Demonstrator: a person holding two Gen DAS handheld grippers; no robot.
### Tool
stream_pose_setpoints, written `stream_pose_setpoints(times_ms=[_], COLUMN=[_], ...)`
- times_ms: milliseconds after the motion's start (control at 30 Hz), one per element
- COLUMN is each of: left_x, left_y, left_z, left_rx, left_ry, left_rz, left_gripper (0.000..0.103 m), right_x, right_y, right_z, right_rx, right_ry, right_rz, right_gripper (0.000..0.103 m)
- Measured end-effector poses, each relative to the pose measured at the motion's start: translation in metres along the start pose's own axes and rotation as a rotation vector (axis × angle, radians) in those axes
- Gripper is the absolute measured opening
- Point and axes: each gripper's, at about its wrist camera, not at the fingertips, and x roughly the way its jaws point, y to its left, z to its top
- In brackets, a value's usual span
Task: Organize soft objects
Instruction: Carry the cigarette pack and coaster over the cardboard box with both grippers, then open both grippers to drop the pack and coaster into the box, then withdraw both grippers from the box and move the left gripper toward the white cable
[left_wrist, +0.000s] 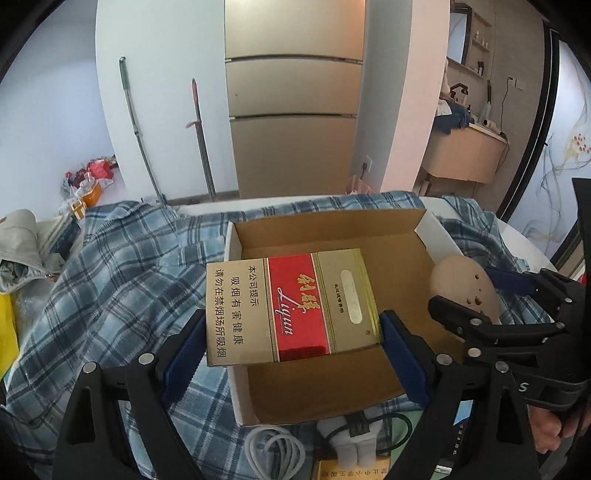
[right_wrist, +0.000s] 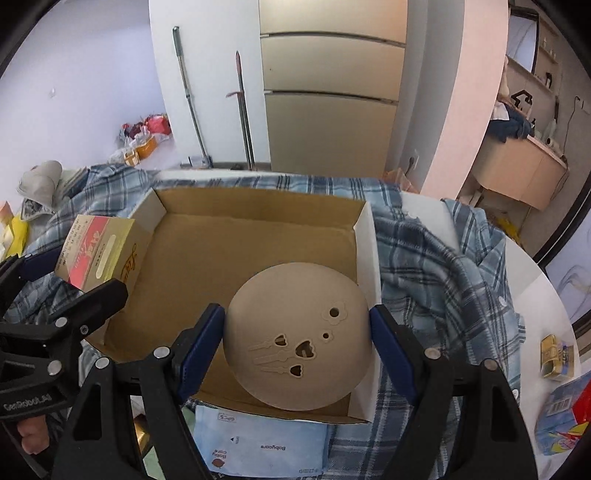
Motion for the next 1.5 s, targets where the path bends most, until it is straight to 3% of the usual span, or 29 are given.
stream_pose_setpoints(times_ms=[400,500,767,900,1100,1367,1500], left_x=[0.007,0.003,-0.012,-0.031,-0.069,-0.153,-0.19], left_y=[0.005,0.007,0.005,0.0,-0.008,-0.01,-0.007], left_z=[-0.001,0.001,0.006,0.009,0.014,0.015,0.006], left_rx=[-0.032,-0.052,-0.034,-0.007,0.032,0.039,0.034], left_ry=[0.015,-0.008,-0.071,-0.131,-0.236,-0.43,-0.507], left_rz=[-0.023,-0.029,-0.012,-0.001,0.036,0.022,0.026], left_gripper=[0.093,0.093,0.093,0.093,0.093,0.093,0.103], right_x=[0.01,0.007,-0.007,-0.021,-0.065,-0.115,-0.147], right_y=[0.001,0.003,0.001,-0.003,-0.01,-0.014,-0.012], right_z=[-0.002,-0.001,0.002,0.006,0.013,0.007,0.001], right_rx=[-0.02,-0.032,-0.037,-0.018,-0.008,0.013,0.025], right_ry=[0.006,-0.019,-0.065,-0.101,-0.226,-0.314,-0.388], right_rz=[-0.001,-0.011,-0.031,-0.037,-0.07,-0.046,-0.014], right_gripper=[0.083,0.091,0.092,0.092,0.092,0.092,0.093])
